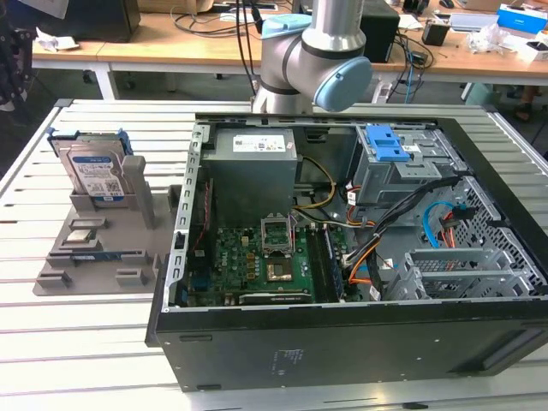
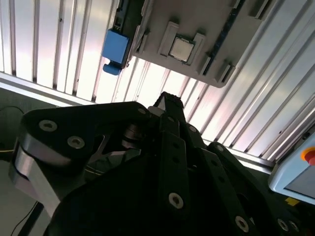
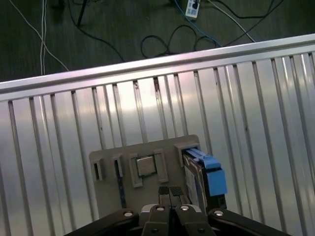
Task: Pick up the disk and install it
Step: 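Pick up the disk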
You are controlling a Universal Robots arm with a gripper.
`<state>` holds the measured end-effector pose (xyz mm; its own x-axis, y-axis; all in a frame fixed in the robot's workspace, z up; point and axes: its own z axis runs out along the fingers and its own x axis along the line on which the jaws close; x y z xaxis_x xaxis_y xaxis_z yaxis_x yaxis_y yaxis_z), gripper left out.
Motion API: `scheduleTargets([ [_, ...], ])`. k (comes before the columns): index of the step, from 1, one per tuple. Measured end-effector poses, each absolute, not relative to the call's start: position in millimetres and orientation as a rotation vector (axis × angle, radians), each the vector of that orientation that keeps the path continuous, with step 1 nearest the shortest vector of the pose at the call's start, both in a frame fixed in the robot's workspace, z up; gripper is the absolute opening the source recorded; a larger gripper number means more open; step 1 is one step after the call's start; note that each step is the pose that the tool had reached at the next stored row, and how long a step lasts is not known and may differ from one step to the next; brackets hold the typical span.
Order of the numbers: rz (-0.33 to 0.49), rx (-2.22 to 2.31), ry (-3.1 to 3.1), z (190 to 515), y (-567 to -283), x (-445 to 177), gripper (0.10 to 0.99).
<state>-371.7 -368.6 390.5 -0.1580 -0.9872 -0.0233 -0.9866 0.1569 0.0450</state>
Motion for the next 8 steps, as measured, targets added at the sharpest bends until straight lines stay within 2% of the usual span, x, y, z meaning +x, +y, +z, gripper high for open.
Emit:
scheduleTargets([
  [8,-0.077,2.116,-2.303,390.5,-368.6,-371.7,0.106],
])
